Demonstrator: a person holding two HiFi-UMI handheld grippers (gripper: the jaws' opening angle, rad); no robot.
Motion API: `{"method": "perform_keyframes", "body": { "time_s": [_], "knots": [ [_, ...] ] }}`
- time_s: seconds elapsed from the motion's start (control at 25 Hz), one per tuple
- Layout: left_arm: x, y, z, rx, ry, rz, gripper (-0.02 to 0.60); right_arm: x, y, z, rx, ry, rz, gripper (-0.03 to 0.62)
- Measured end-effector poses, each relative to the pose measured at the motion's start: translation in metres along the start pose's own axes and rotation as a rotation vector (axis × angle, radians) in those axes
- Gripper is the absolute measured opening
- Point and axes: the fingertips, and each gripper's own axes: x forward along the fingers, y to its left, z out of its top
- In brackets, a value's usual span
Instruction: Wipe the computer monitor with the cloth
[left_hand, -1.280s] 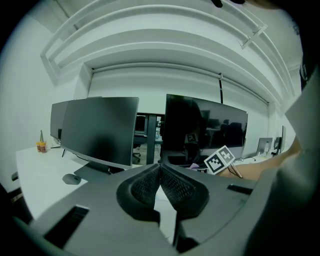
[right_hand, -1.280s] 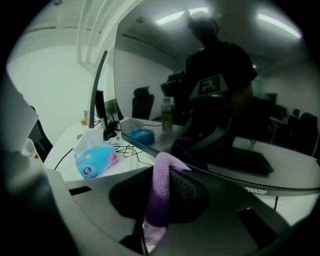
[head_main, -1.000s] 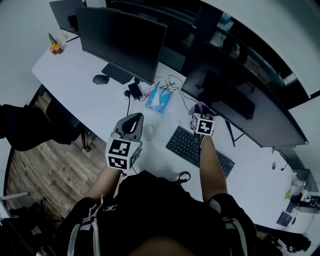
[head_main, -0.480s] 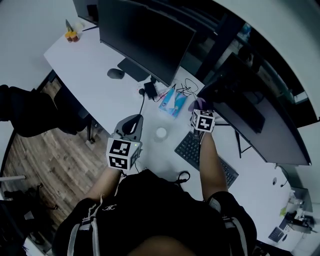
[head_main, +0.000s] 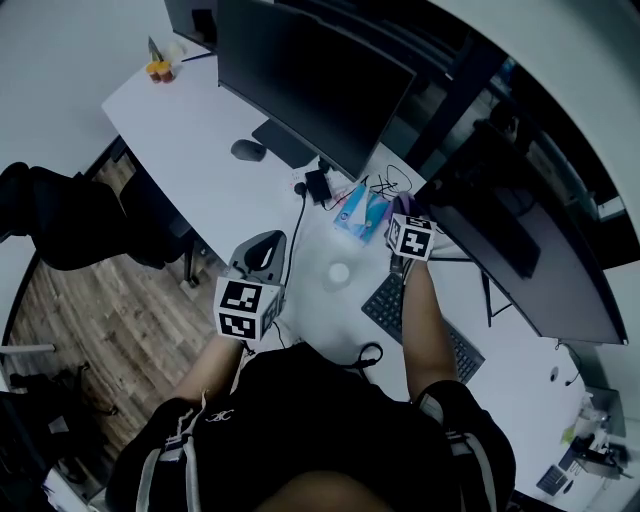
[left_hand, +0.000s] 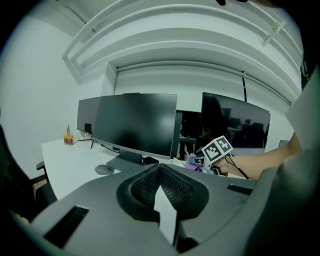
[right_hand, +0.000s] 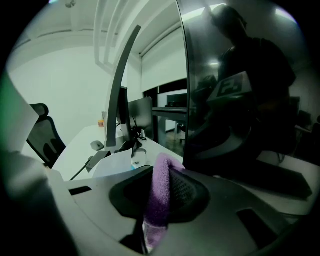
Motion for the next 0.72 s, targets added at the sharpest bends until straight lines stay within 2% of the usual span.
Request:
{"method": "perform_keyframes", "body": {
  "time_s": [0.24,0.4,0.72],
  "knots": [
    [0.000,-0.002,0.002,-0.005,-0.015,-0.008,0.014,-0.008,0.004,0.016,-0.034,-0.034,-0.010,0.080],
    [-0.001,-0.009,0.003,0.000,-0.024,-0.022,0.014,-0.019,0.000,0.028,0.010,-0.075,-0.007,0.080],
    [-0.006,-0.017,0.007,0.013,-0.041,-0.041,0.014,-0.051,0.000,0.075,0.028,-0.200,-0.027,0.080]
  ]
}}
